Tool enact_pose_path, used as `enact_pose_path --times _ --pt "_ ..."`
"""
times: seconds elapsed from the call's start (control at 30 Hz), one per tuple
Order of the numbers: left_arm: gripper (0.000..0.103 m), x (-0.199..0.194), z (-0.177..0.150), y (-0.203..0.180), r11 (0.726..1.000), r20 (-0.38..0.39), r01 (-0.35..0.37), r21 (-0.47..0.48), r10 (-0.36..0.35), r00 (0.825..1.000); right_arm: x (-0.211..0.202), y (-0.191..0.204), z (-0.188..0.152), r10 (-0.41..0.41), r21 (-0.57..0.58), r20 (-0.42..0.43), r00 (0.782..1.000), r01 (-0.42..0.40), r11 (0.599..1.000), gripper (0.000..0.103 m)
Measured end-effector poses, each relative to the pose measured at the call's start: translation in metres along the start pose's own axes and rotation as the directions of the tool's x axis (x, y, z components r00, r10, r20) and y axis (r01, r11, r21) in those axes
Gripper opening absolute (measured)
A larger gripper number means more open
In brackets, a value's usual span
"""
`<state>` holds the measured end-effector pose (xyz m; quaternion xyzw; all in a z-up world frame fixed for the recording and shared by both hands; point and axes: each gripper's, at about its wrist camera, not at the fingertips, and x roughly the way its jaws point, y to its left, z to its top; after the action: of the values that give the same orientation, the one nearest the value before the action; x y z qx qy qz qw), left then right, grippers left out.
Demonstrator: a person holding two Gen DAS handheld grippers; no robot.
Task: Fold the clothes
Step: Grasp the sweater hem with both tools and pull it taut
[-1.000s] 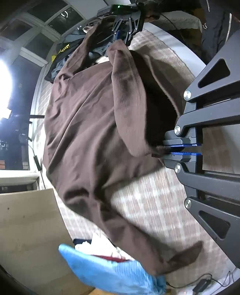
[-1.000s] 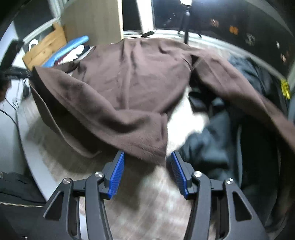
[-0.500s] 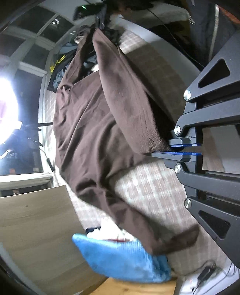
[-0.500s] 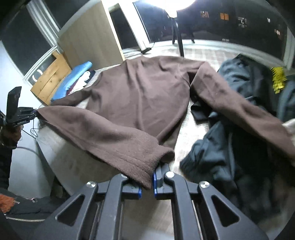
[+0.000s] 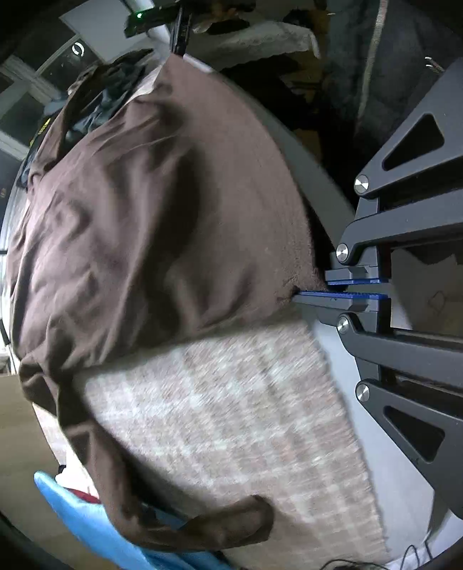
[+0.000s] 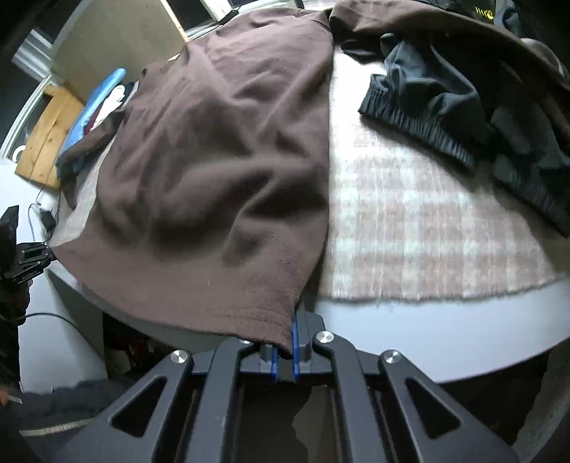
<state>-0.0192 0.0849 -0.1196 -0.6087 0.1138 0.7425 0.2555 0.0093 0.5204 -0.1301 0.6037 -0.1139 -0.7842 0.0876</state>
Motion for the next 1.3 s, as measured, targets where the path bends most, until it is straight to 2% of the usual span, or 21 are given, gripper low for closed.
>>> enact_pose_path --times 0.03,0.1,0.17,0.27,0.3,0.33,0.37,0.4,0.43,0.47,0.53,0.6,0.77,0.9,1.03,1.13,1.23,1.3 --pt "0.002 -0.006 0.008 0.004 1.000 0.016 0.001 0.002 -0.001 1.000 -0.008 0.005 0.008 -0.009 -0.016 0.015 1.000 0.009 1.000 0.005" --pt "0.002 -0.042 0.032 0.011 0.999 0.094 -0.043 0.031 0.040 0.995 -0.043 0.023 0.031 -0.018 -0.065 0.080 0.997 0.023 0.998 0.005" --pt "0.002 -0.100 0.061 0.014 0.993 0.218 -0.100 0.056 0.085 0.972 -0.095 0.045 0.057 -0.001 -0.119 0.174 0.985 0.022 0.993 0.005" --pt "0.002 -0.173 0.091 0.018 0.983 0.382 -0.172 0.060 0.137 0.914 -0.174 0.072 0.089 -0.002 -0.166 0.362 0.932 0.067 0.984 0.005" --pt "0.002 -0.177 0.092 0.020 0.986 0.384 -0.158 0.060 0.123 0.915 -0.186 0.075 0.093 0.001 -0.160 0.393 0.920 0.068 0.985 0.005" --pt "0.002 -0.176 0.090 0.021 0.988 0.372 -0.136 0.065 0.103 0.922 -0.172 0.073 0.090 0.007 -0.150 0.344 0.939 0.048 0.988 0.005" --pt "0.002 -0.158 0.080 0.021 0.992 0.313 -0.095 0.087 0.063 0.948 -0.156 0.070 0.085 0.008 -0.143 0.286 0.958 0.035 0.989 0.005" --pt "0.002 -0.136 0.070 0.021 0.992 0.255 -0.079 0.100 0.051 0.966 -0.129 0.068 0.076 -0.017 -0.149 0.201 0.979 0.047 0.988 0.004" --pt "0.002 -0.106 0.058 0.022 0.993 0.181 -0.065 0.099 0.046 0.982 -0.102 0.065 0.066 -0.046 -0.151 0.122 0.991 0.065 0.986 0.004" --pt "0.002 -0.078 0.046 0.024 0.995 0.112 -0.048 0.091 0.038 0.993 -0.076 0.060 0.053 -0.051 -0.142 0.052 0.997 0.058 0.988 0.004" --pt "0.002 -0.040 0.026 0.033 0.999 0.027 0.001 0.043 -0.002 1.000 -0.029 0.050 0.028 -0.053 -0.120 -0.078 0.996 0.043 0.992 0.004" --pt "0.002 -0.007 0.008 0.039 0.999 -0.046 0.041 0.003 -0.041 0.998 -0.010 0.041 0.015 -0.030 -0.087 -0.126 0.992 0.019 0.996 0.004" --pt "0.002 0.009 -0.009 0.036 0.997 -0.080 0.074 -0.002 -0.074 0.994 -0.006 0.029 0.004 -0.019 -0.048 -0.161 0.987 0.012 0.999 0.004" --pt "0.002 0.015 -0.005 0.037 0.999 -0.084 0.052 0.007 -0.052 0.995 -0.004 0.023 0.002 -0.020 -0.026 -0.158 0.987 0.016 1.000 0.004" --pt "0.002 0.030 -0.006 0.030 0.999 -0.094 -0.009 0.047 0.014 0.995 0.007 0.030 -0.007 -0.056 -0.047 -0.168 0.984 0.049 0.998 0.004" --pt "0.007 0.033 -0.008 0.027 0.999 -0.068 -0.030 0.035 0.032 0.997 0.009 0.033 -0.014 -0.073 -0.057 -0.158 0.985 0.065 0.996 0.005" --pt "0.017 0.030 -0.014 0.028 0.998 -0.010 -0.055 0.010 0.055 0.998 0.006 0.032 -0.019 -0.067 -0.044 -0.135 0.989 0.062 0.997 0.005" --pt "0.019 0.029 -0.019 0.031 0.998 0.030 -0.060 -0.031 0.061 0.998 0.005 0.030 -0.022 -0.064 -0.036 -0.126 0.990 0.060 0.998 0.005"
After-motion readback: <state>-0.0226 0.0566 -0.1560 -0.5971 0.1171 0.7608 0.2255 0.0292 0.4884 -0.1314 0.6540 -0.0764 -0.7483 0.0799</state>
